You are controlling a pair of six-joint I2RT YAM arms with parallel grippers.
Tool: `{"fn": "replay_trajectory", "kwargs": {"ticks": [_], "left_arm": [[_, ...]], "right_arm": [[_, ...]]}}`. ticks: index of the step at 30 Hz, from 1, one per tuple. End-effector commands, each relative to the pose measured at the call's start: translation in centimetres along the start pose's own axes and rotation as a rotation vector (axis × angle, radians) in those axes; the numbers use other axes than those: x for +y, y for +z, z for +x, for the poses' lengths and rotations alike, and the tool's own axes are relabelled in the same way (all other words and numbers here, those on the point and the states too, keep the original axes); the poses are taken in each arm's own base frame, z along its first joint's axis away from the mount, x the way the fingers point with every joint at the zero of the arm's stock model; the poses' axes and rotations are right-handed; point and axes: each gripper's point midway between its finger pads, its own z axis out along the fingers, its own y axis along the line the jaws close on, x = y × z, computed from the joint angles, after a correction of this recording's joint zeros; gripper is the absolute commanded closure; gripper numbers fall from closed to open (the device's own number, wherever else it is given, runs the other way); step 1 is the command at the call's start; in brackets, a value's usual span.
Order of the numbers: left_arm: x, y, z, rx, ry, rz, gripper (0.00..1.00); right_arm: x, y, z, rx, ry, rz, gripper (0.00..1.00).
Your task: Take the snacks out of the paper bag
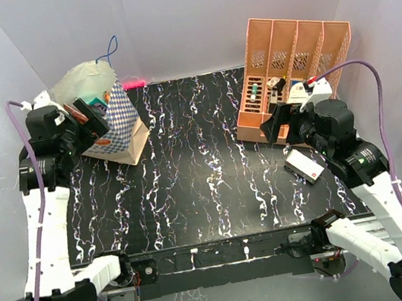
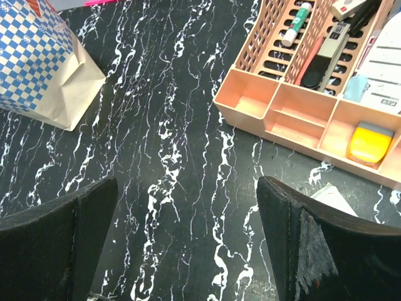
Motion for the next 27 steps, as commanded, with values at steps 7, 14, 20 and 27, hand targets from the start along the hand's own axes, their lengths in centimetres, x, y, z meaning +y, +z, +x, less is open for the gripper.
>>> {"fn": "replay_trajectory", "kwargs": {"ticks": [7,14,20,27], "left_arm": [[4.4,3.0,-3.5,-0.098,-0.121,-0.254,0.02],[6.5,5.1,-7.1,-0.180,-0.157,-0.325,0.07],[9.1,7.1,-8.6,-0.199,-0.176,-0.431,0.30],[7.2,7.3,-10.4,-0.250,-0.151,-0.317,0.74]], "right_arm": [[3.5,0.0,-0.2,-0.013,0.112,-0.198,0.02],[5.7,-0.4,4.6,0.163,0.103,-0.313,0.02],[7.1,-0.9,6.5,0.224,0.115,-0.396,0.02],[9.2,-0.7,8.4,0.308,0.057,-0.460,0.02]]}}
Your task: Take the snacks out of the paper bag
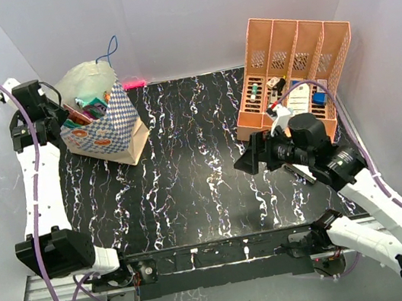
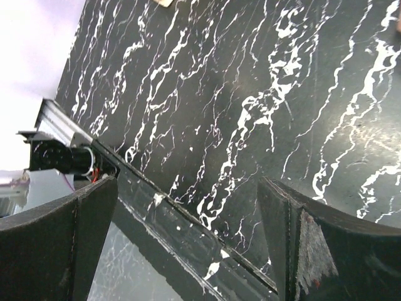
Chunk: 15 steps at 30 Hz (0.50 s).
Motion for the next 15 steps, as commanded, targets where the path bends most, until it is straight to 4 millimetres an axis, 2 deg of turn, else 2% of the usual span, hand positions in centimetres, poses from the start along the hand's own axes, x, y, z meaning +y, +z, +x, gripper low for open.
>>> {"fn": "replay_trajectory", "kwargs": {"ticks": [1,2,4,6,8,15], "left_arm": [[-1.7,-2.1,-3.0,-0.087,-0.015,0.096,0.80],[-1.7,-2.1,-2.7,-0.076,-0.013,0.103,0.83],[-2.0,-3.6,-2.7,-0.082,-0.016,0.148,0.88],[-2.2,-4.6,-2.1,-0.069,-0.015,0.192,0.91],[-2.2,-5.4,-1.1,-0.047,-0.017,0.224,0.99],[-2.5,-9.4,1.3,0.022,-0.059,0.350,1.00]], "right_arm": [[2.0,0.5,-0.8,-0.013,-0.032,-0.081,0.02],[2.2,0.6,-0.9,-0.017,-0.024,-0.093,0.02],[2.6,0.8,-1.3,-0.037,-0.010,-0.116,0.02],[3.0,1.0,-1.8,-0.063,-0.006,-0.140,0.02],[3.2,1.3,-2.3,-0.088,-0.010,-0.155,0.02],[3.5,2.8,-3.9,-0.134,0.008,-0.170,0.02]]}}
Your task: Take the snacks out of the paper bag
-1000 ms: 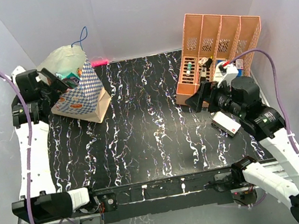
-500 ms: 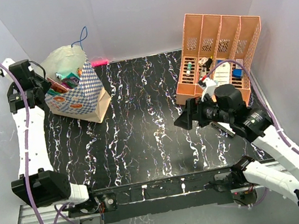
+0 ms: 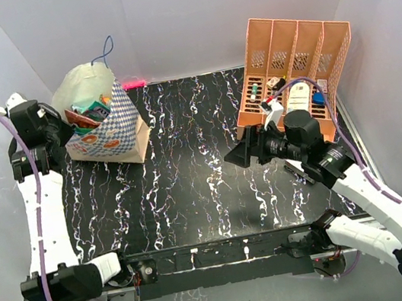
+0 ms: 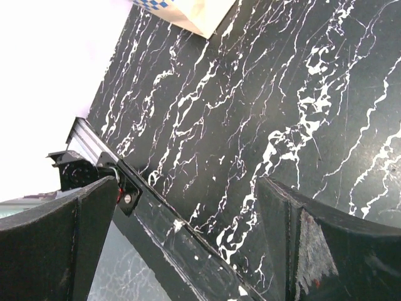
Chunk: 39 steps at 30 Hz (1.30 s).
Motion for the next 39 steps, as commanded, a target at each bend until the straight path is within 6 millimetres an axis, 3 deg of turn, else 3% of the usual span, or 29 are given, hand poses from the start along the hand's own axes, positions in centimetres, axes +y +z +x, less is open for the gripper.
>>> {"fn": "replay_trajectory", "kwargs": {"ticks": [1,7,13,16,19,25,28,34,39], "left_arm": [[-3.0,-4.9,-0.3,-0.019,-0.040,0.201,1.00],[-2.8,-8.5,2.2,0.044,-0.072,0.262,1.00],[-2.6,-11.2,6.7,0.149,-0.170,0.354,1.00],[-2.9,-12.4,9.3,0.241,-0.221,0.418,1.00],[-2.7,-13.5,10.2,0.272,-0.238,0.421,1.00],[0.4,-16.0,9.6,0.197,-0.168,0.271,1.00],[2.7,-17.4,10.3,0.177,-0.146,0.189,1.00],[6.8,-19.8,13.6,0.176,-0.126,0.103,1.00],[9.8,-21.3,14.6,0.150,-0.117,0.005,1.00]], "right_arm": [[1.6,1.1,-2.8,-0.091,-0.018,-0.072,0.02],[3.0,2.8,-4.2,-0.075,-0.038,-0.137,0.02],[4.5,4.8,-4.8,-0.043,-0.058,-0.219,0.02],[5.3,6.2,-4.8,-0.033,-0.081,-0.235,0.02],[5.3,8.3,-4.8,-0.028,-0.105,-0.187,0.02],[6.7,11.7,-5.3,-0.004,-0.189,-0.155,0.02],[7.6,12.7,-5.9,-0.019,-0.219,-0.147,0.02],[10.8,14.4,-10.1,-0.155,-0.232,-0.150,0.02],[13.7,17.0,-12.4,-0.220,-0.214,-0.189,0.02]]}}
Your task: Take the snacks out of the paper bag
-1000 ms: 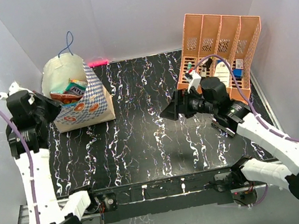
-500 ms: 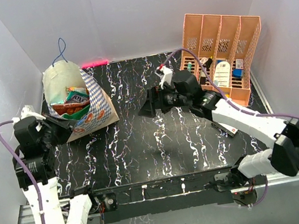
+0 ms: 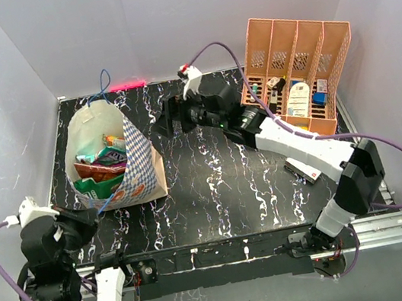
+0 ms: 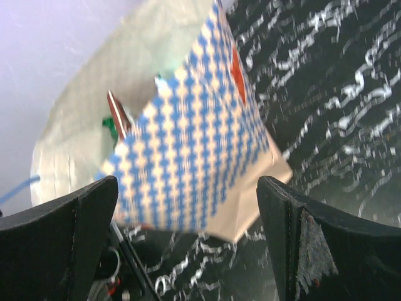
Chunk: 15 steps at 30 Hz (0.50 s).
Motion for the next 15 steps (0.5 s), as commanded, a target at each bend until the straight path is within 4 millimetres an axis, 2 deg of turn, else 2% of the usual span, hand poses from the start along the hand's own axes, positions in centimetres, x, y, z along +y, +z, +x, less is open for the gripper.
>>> {"fn": "replay_trajectory", "kwargs": {"ticks": [1,3,7,15], "left_arm": [[3.6,-1.5,1.3,0.015,0.016,-0.145,1.00],[4.3,-1.9,1.3,-0.004,-0.001,-0.176,1.00],[3.9,-2.1,1.1,-0.034,-0.012,-0.143,0.99],[3.1,-1.5,1.7,-0.009,-0.032,-0.089,0.99]], "right_arm": [[2.5,2.9,-5.4,-0.175,-0.011,-0.038,0.02],[2.8,4.7,-6.0,-0.198,-0.004,-0.048,0.04],[2.3,9.4,-6.3,-0.205,0.009,-0.052,0.15],[2.4,15.9,-9.6,-0.326,-0.018,-0.090,0.15]]}}
